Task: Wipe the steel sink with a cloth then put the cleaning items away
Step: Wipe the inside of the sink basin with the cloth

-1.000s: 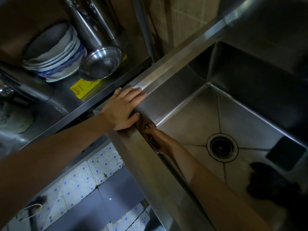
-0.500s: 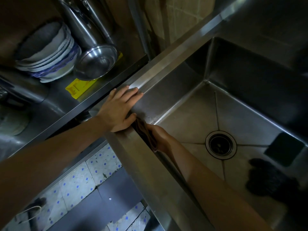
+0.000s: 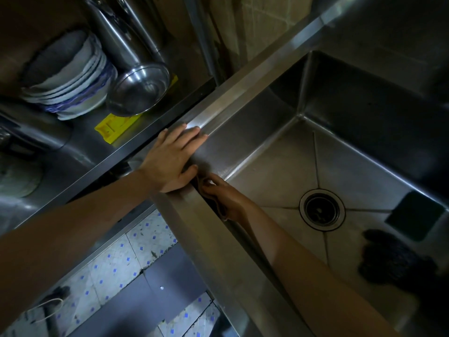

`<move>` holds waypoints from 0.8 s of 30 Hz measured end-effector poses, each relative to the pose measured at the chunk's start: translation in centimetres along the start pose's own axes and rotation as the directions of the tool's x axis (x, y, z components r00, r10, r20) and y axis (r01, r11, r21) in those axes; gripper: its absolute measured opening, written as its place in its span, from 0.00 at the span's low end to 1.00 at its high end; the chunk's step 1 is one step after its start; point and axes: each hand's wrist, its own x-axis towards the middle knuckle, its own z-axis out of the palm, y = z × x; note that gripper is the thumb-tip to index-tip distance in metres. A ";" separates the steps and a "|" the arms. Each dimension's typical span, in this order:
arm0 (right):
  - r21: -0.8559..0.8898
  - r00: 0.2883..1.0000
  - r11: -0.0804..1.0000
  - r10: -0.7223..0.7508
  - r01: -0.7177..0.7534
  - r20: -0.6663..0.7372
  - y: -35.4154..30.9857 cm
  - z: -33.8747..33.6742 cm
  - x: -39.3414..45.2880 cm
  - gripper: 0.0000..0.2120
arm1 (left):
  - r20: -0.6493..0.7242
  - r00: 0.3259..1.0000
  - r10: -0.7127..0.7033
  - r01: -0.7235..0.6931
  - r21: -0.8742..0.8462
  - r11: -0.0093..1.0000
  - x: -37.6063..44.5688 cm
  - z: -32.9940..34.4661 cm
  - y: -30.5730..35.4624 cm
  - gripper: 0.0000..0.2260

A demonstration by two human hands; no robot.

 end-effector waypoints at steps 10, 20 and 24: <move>-0.023 0.978 0.983 0.183 -0.181 0.100 -0.4 0.2 -0.6 0.18 | 0.000 1.000 0.005 -0.005 0.009 1.000 -0.1 0.1 0.0 0.34; 0.072 0.986 0.991 0.106 -0.116 0.129 0.1 0.3 -1.1 0.20 | 0.071 0.997 -0.040 0.038 0.026 0.999 -0.4 -0.1 0.4 0.36; 0.068 0.967 0.992 0.085 -0.104 0.239 0.1 -0.4 -1.3 0.21 | 0.070 0.996 -0.051 0.048 0.036 0.998 -0.6 0.0 0.4 0.36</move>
